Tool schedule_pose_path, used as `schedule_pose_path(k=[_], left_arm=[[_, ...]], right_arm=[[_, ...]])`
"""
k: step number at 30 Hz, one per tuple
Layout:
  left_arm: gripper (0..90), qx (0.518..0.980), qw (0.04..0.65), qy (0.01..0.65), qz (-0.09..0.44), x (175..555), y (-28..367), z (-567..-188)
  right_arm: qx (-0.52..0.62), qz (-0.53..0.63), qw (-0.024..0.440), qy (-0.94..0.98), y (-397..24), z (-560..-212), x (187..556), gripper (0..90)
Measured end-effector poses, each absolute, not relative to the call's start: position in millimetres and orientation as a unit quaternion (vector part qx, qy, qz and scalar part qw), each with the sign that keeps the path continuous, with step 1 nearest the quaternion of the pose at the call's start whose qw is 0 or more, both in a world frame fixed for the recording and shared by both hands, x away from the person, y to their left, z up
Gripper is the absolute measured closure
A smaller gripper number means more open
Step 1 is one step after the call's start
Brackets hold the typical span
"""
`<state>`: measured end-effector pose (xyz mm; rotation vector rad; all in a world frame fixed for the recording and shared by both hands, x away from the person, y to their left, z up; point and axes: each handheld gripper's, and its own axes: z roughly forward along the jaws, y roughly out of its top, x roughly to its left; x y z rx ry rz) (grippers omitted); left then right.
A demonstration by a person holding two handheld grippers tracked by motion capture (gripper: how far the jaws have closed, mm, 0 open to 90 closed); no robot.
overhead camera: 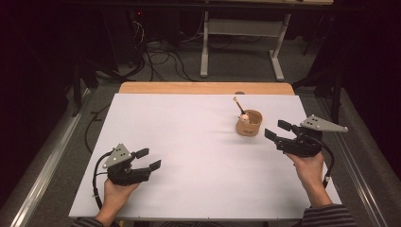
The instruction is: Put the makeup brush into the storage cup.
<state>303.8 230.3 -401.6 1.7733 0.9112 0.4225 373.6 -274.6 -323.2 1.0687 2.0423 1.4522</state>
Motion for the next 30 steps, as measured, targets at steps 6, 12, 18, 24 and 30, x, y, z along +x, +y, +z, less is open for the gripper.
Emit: schedule_pose_path(k=[6, 12, 18, 24, 30], left_arm=[[33.2, 0.74, 0.525, 0.381, 0.177, 303.6, 230.4, -401.5], [33.2, 0.74, 0.525, 0.381, 0.178, 303.6, 230.4, -401.5], [33.2, 0.739, 0.525, 0.382, 0.178, 303.6, 230.4, -401.7], [33.1, 0.739, 0.525, 0.382, 0.178, 303.7, 230.7, -401.7], [33.0, 0.739, 0.525, 0.384, 0.178, 303.7, 231.2, -401.6]], right_arm=[[0.383, 0.525, 0.202, 0.733, -275.9, -324.7, 366.2, 33.7], [0.384, 0.525, 0.2, 0.733, -277.1, -327.5, 360.8, 33.6], [0.386, 0.526, 0.195, 0.732, -278.2, -332.5, 357.1, 33.5], [0.383, 0.53, 0.191, 0.732, -277.9, -335.3, 352.7, 33.3], [0.38, 0.531, 0.185, 0.735, -275.6, -339.2, 349.0, 33.3]])
